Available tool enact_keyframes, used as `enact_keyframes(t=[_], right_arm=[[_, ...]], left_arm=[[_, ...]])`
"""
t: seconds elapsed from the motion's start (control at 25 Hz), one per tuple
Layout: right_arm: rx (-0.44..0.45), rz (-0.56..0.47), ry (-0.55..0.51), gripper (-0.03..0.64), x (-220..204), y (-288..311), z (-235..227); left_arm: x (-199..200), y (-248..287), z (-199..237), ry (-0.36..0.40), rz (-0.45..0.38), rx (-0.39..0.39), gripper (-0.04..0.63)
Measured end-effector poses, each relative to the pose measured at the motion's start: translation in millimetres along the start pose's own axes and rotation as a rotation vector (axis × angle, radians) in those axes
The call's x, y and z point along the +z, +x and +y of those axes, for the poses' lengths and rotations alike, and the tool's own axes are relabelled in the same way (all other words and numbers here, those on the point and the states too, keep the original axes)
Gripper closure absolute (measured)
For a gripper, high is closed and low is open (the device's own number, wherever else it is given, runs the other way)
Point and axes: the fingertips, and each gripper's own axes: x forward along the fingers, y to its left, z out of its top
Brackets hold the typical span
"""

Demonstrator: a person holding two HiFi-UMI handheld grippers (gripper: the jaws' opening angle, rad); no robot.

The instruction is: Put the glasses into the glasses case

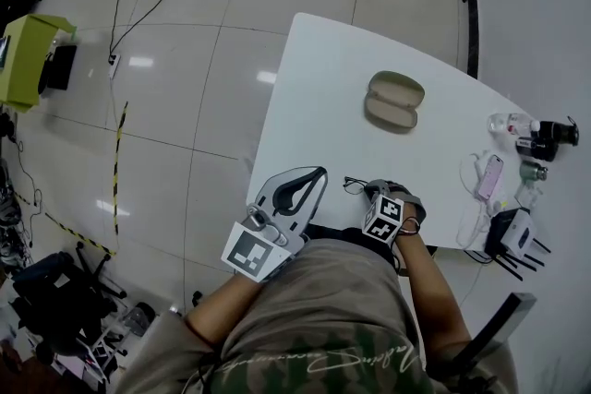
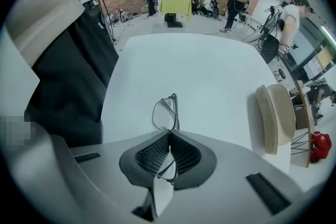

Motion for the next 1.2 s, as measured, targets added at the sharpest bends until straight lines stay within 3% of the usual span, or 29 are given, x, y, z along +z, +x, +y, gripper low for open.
enact_keyframes(t=[0.4,1.2], right_arm=[[0.012,-0.039,-0.008,0.595,9.8,1.3,-13.0],[0.007,-0.065,0.005,0.595,2.4,0.9,-31.9]], left_arm=[[-9.4,12.2,5.3,-0.018,0.019,0.053,0.595],[-25.7,38.2,-12.9,-0.033,0.069,0.023,0.595]])
